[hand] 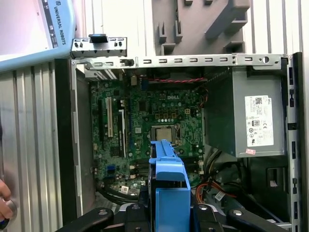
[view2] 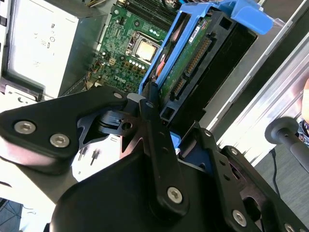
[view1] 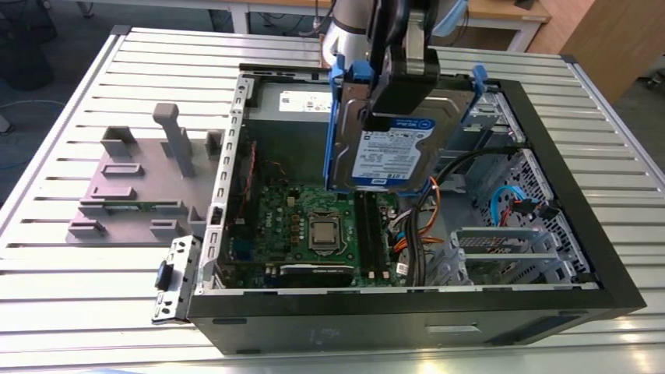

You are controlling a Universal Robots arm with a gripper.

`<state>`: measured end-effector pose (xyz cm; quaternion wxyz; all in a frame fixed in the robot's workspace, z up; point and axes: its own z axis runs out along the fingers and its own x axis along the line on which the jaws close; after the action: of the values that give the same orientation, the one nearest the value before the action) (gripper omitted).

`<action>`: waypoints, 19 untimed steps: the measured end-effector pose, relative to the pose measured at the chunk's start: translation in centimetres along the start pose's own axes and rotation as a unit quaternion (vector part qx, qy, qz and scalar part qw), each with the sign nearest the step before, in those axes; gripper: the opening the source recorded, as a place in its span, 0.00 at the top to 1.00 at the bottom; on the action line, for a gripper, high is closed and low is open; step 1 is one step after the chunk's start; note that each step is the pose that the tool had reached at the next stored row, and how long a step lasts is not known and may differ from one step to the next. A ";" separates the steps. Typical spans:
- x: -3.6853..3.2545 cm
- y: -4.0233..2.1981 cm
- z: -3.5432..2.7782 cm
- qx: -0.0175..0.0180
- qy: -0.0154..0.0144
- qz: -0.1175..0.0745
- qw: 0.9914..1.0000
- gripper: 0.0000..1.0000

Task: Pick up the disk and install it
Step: 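Pick up the disk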

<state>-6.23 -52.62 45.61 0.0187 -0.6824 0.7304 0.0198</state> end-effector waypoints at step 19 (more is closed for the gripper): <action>0.58 -0.09 0.16 0.000 0.000 0.000 1.000 0.64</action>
<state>-6.18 -53.19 45.41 0.0187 -0.6824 0.7304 0.0197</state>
